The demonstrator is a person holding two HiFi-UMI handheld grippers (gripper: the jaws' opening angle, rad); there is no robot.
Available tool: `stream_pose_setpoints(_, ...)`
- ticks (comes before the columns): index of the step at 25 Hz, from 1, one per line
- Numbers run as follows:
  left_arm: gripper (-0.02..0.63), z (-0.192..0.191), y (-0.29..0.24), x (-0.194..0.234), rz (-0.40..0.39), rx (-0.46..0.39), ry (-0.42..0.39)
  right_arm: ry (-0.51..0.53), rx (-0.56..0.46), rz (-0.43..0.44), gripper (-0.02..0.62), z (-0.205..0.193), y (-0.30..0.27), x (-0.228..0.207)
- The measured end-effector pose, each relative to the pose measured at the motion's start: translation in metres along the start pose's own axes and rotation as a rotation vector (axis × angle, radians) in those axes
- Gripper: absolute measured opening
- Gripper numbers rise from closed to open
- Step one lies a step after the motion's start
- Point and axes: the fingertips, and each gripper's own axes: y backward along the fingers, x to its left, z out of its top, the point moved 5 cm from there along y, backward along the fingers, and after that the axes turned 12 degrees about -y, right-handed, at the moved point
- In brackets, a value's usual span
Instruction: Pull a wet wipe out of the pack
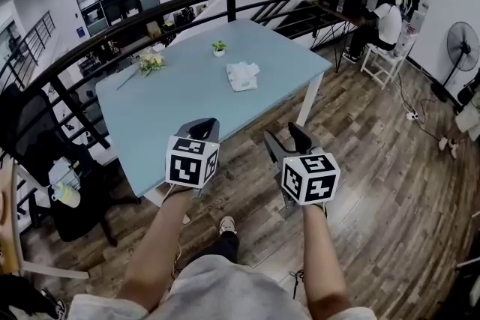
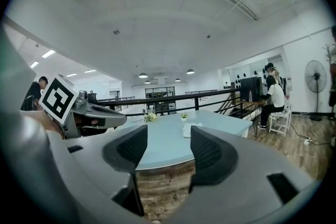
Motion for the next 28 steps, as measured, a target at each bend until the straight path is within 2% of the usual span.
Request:
stream_pose_setpoints(14, -0.008, -0.006, -0.045, 0.019, 0.022, 0.003, 0.022, 0.028, 0.029, 0.007, 0.239, 0.0, -0.045, -0.024)
stream_pose_setpoints(28, -0.008, 0.001, -0.127, 0.083, 0.032, 0.053, 0.031, 0.008, 0.071, 0.018, 0.239, 0.026, -0.148, -0.054)
